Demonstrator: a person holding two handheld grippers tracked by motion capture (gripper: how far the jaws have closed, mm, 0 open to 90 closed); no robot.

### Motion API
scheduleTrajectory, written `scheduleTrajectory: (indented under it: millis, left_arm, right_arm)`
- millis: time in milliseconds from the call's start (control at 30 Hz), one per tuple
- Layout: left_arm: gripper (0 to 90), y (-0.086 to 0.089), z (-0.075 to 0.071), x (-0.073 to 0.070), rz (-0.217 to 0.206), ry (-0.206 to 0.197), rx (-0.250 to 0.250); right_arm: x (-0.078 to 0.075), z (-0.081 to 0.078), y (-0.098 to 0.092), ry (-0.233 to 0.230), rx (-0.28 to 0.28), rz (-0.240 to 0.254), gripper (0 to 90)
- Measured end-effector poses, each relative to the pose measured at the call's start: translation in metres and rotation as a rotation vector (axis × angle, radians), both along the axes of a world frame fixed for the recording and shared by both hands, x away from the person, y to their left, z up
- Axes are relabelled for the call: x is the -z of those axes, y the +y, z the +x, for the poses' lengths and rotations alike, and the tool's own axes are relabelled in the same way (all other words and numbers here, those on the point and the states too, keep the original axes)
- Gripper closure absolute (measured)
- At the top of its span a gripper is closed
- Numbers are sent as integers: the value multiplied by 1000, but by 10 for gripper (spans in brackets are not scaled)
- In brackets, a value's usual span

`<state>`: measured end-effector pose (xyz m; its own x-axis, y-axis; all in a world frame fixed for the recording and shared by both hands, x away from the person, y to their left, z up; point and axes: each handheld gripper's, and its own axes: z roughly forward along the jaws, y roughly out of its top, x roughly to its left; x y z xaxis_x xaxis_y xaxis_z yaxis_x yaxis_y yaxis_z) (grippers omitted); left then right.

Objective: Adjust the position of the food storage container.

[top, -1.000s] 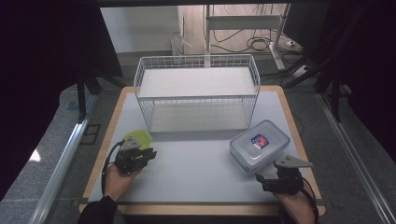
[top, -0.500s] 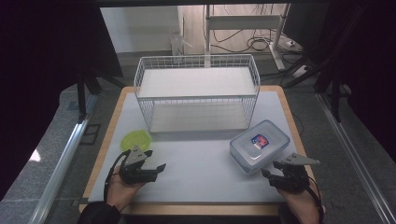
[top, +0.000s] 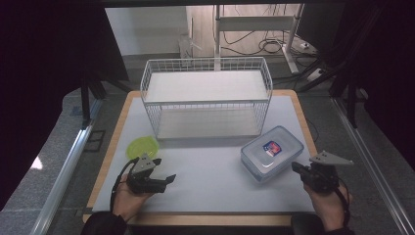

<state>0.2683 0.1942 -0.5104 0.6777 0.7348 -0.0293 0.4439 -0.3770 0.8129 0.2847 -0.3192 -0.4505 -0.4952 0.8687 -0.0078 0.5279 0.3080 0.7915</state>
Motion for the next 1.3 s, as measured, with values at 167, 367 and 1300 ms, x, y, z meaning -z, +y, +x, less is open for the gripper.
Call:
scheduleTrajectory:
  millis: [167, 367, 1300]
  left_arm:
    - [134, -2, 0, 1, -2, 3, 19]
    - [87, -4, 0, 2, 0, 17, 34]
    - [85, -12, 1, 6, 54, 27, 63]
  right_arm:
    - [0, 24, -13, -3, 59, 11, 900]
    - [3, 52, -27, -9, 129, -7, 900]
    - [23, 100, -38, 72, 116, -25, 900]
